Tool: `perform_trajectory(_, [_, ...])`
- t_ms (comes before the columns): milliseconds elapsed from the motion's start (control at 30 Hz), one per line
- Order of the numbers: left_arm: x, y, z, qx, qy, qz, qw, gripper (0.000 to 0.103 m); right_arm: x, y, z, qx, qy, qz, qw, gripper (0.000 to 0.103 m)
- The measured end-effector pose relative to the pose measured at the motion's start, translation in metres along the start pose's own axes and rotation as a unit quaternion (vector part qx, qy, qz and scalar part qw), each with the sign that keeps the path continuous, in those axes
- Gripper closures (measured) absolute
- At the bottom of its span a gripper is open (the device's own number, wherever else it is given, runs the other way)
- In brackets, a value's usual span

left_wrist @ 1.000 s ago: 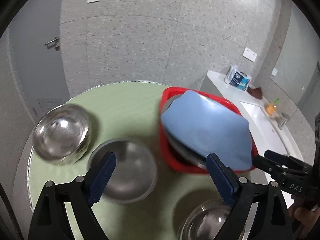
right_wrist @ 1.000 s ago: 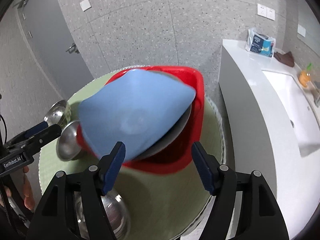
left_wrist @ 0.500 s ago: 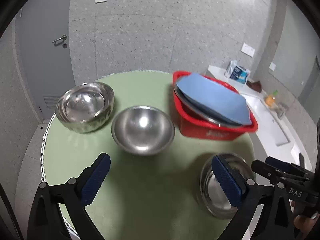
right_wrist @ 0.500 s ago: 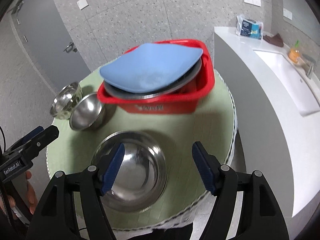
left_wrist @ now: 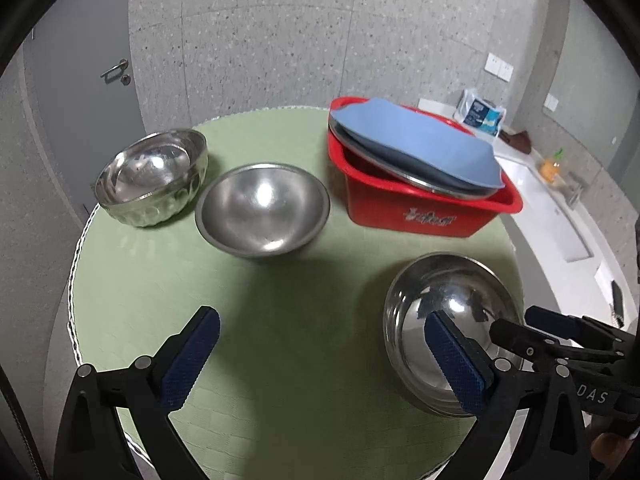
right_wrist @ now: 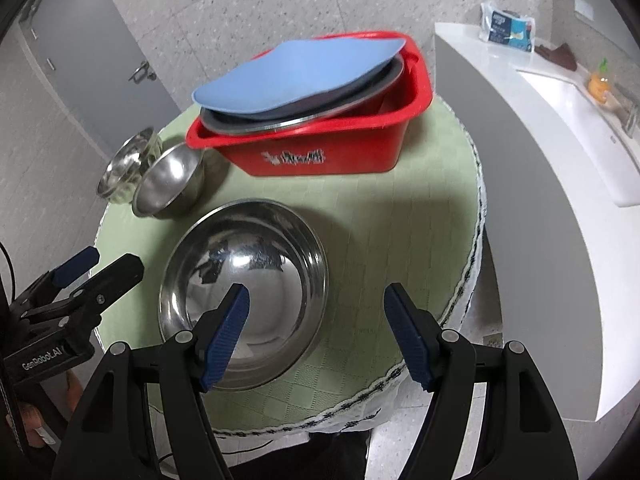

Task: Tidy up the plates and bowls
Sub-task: 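Move both grippers to the steel bowl at the table edge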

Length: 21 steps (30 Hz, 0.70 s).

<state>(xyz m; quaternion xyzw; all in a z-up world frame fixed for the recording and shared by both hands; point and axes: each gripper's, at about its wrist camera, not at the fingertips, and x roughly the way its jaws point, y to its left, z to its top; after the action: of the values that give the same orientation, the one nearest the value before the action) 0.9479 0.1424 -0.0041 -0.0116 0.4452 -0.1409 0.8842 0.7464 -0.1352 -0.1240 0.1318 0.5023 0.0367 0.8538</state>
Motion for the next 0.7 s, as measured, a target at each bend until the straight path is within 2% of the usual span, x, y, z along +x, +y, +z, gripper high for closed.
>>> perform_trajectory(267, [0.018, -0.022, -0.005, -0.009, 0.021, 0.010, 0.9997, 0.002, 0.013, -0.008, -0.001, -0.017, 0.031, 0.035, 0.999, 0.031])
perform_trajectory(500, [0.031, -0.023, -0.007, -0.032, 0.036, 0.013, 0.9987, 0.003, 0.020, -0.015, -0.003, -0.025, 0.045, 0.050, 0.997, 0.032])
perform_trajectory(600, [0.041, -0.026, -0.010, -0.030, 0.050, 0.011, 0.9983, 0.016, 0.022, -0.017, -0.004, -0.027, 0.049, 0.059, 0.997, 0.035])
perform_trajectory(700, [0.049, -0.031, -0.013, -0.022, 0.064, 0.010, 0.9976, 0.036, 0.024, -0.014, -0.005, -0.034, 0.054, 0.067, 0.996, 0.046])
